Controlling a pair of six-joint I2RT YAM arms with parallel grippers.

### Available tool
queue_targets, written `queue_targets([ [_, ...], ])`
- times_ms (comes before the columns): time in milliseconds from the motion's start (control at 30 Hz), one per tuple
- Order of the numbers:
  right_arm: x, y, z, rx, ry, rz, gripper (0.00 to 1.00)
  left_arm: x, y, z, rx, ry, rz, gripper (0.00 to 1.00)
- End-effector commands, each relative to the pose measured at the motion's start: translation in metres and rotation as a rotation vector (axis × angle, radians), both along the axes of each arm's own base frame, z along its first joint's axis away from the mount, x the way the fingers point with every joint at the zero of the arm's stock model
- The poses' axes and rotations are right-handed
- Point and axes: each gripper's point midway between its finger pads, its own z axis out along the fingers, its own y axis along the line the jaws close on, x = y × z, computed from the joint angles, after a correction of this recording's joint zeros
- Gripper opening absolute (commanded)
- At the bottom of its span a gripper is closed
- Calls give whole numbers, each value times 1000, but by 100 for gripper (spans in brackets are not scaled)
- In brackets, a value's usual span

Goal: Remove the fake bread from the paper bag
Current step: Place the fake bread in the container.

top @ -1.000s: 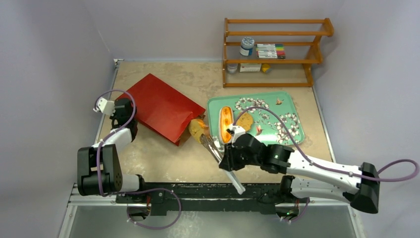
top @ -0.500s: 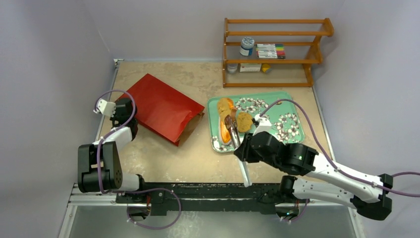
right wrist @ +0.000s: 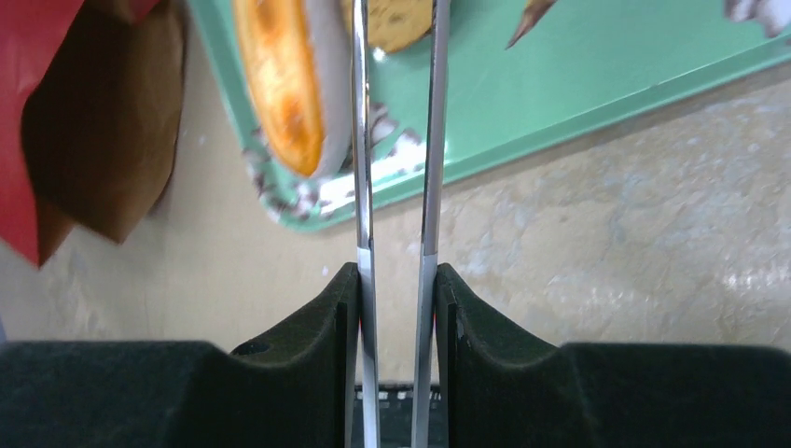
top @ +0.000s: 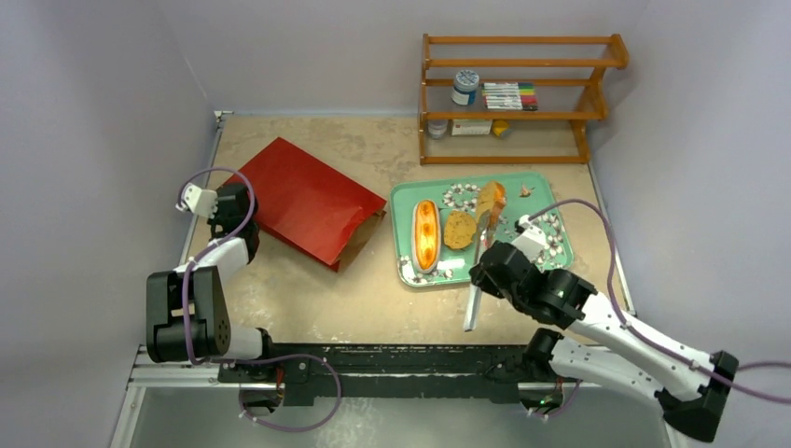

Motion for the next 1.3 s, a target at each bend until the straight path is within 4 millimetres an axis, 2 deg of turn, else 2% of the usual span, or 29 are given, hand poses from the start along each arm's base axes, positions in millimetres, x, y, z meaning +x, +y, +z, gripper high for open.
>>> queue_targets([
  [0, 38, -14, 2, 65, -85, -75, 10, 10, 1, 22, 20, -61, -20, 0],
  [167, 68, -16, -12, 49, -84, -58, 10, 11, 0, 22, 22, -57, -31, 0],
  [367, 83, -12, -34, 117, -50, -58, 14, 10, -2, 22, 20, -56, -41, 0],
  [500, 81, -11, -48, 155, -14, -69, 22, 12, -3, 25, 23, -61, -49, 0],
  [733, 73, -12, -60, 185, 21, -81, 47, 14, -3, 27, 26, -62, -55, 0],
  [833, 71, -13, -64, 187, 34, -81, 52, 14, -3, 26, 24, -62, -53, 0],
  [1033, 68, -13, -63, 193, 40, -79, 53, 14, -3, 27, 21, -68, -51, 0],
  [1267, 55, -18, -59, 207, 46, -84, 52, 16, 0, 29, 21, -72, -48, 0],
])
